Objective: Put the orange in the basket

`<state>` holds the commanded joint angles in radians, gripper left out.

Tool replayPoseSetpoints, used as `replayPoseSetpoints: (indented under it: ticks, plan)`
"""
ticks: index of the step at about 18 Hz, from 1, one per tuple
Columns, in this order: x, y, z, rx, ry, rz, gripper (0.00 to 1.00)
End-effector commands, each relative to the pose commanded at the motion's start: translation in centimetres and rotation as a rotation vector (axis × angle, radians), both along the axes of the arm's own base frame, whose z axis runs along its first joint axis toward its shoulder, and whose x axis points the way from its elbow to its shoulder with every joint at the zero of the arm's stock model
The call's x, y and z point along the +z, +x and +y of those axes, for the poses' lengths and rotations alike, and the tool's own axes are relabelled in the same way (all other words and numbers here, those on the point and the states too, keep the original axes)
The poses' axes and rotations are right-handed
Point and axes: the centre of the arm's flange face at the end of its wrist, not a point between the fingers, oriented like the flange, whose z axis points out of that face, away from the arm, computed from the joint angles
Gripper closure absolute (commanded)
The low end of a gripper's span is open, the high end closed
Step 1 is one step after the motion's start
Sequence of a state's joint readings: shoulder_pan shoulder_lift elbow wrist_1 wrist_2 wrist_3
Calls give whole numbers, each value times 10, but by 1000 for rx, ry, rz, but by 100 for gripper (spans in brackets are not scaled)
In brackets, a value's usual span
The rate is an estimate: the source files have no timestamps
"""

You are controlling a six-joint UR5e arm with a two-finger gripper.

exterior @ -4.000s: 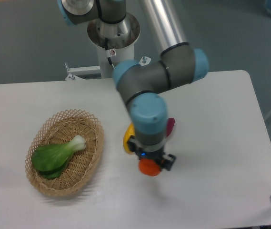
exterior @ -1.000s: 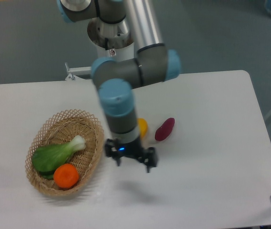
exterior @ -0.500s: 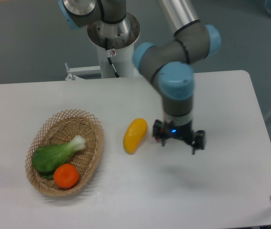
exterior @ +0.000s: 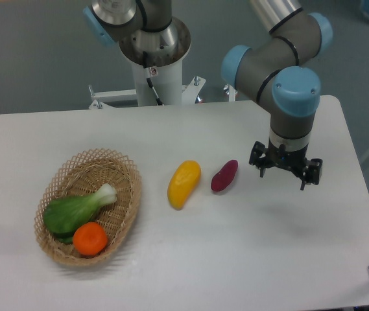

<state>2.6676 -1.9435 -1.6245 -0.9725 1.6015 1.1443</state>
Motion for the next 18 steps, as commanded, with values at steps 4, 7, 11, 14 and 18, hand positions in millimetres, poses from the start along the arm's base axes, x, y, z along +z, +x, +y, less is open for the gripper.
replayPoseSetpoints:
  ticks: [4, 7, 11, 14, 18]
  plan:
    - [-2, 2, 3, -6, 21, -11, 0]
    - [-5, 4, 8, -16, 41, -21, 0]
    - [-9, 6, 9, -21, 34, -26, 0]
    - [-14, 10, 8, -22, 26, -34, 0]
    - [-15, 10, 8, -20, 23, -36, 0]
